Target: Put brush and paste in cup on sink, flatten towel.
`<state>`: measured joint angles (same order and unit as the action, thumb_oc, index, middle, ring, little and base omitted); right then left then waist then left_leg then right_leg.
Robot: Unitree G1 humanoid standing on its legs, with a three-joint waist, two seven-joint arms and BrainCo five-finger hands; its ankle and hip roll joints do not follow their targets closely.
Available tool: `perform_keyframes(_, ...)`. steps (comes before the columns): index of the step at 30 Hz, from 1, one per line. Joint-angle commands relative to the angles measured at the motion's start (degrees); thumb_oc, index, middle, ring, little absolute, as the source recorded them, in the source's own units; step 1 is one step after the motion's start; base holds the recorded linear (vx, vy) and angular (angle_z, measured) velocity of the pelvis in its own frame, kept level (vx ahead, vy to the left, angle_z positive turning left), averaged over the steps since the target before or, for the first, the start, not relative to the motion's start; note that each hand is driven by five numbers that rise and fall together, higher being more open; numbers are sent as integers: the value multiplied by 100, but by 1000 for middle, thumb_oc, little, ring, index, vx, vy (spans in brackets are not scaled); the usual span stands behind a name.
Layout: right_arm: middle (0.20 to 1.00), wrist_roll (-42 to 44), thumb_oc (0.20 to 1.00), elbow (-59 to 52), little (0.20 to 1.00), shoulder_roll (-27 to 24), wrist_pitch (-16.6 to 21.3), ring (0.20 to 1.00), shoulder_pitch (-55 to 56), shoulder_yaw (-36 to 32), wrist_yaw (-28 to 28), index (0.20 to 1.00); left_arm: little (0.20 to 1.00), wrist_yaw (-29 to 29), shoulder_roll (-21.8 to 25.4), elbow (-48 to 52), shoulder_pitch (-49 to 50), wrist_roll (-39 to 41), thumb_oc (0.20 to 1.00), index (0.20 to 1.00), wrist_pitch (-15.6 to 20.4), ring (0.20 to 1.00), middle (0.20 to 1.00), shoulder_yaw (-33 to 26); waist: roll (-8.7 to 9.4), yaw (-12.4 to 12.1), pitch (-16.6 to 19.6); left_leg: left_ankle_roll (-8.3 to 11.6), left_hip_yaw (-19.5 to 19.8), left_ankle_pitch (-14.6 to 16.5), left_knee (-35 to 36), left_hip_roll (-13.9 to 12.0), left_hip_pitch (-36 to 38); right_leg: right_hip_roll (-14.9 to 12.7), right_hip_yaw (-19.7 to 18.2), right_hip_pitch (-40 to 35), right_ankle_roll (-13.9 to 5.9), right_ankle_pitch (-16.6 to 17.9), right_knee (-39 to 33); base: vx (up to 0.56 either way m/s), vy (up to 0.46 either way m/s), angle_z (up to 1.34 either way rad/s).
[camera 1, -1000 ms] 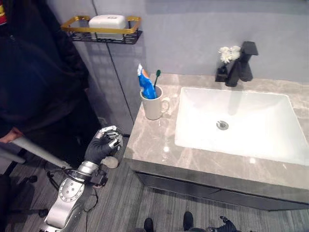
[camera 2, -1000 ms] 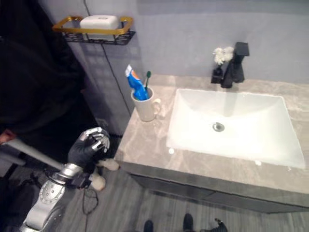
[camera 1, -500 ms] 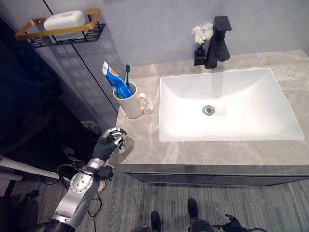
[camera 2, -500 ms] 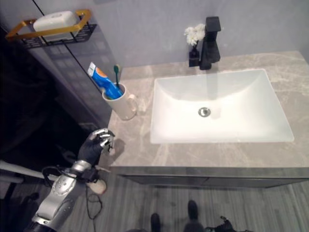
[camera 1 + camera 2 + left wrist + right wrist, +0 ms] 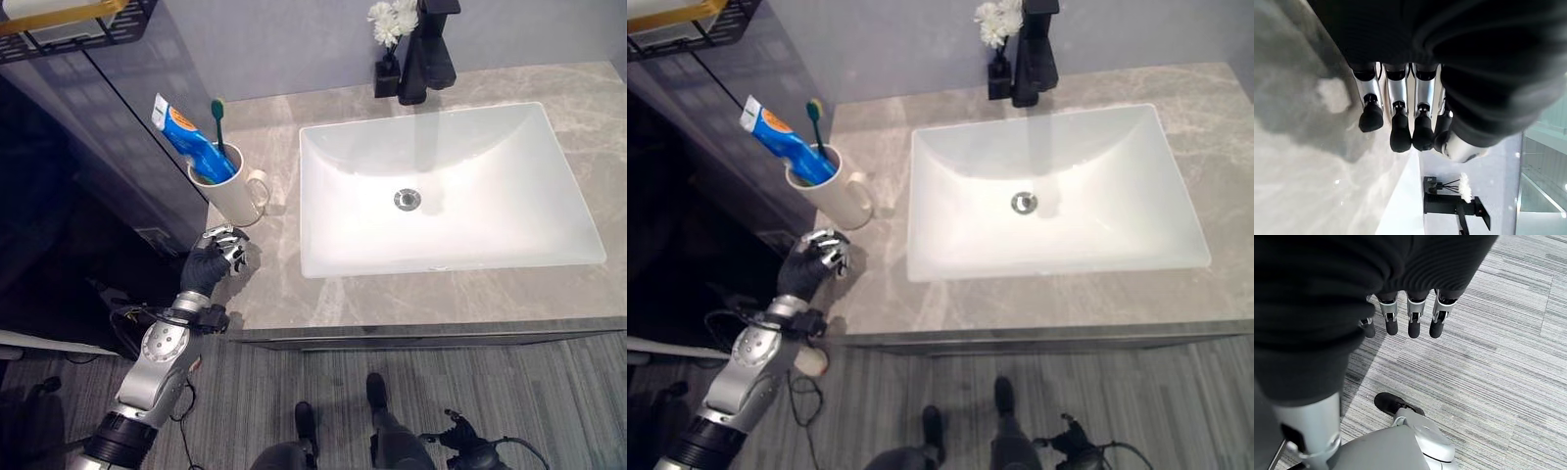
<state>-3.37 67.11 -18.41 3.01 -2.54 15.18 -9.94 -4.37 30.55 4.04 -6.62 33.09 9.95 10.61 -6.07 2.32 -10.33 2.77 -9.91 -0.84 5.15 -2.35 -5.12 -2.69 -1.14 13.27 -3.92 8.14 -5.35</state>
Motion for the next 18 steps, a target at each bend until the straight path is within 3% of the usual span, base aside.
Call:
perform_keyframes(1, 1000, 334, 1000, 159, 1000, 137, 13, 1000, -76, 54, -66, 1000, 200, -203, -75, -11, -267, 177, 200, 200, 272, 200, 200, -253, 275, 109, 37, 301, -98, -13, -133, -220, 134, -399, -181, -190, -364, -235, 63, 29, -1, -3)
perform_keyframes(18, 1000, 288, 1000, 256, 1000, 232, -59, 1000, -71, 155, -113, 1000, 200, -581, -11, 58, -730, -254, 200, 200, 247, 200, 200, -365, 327, 106, 39, 290, -32, 69, -85, -223, 256, -327, -134, -274, -317, -385, 85, 29, -7, -1)
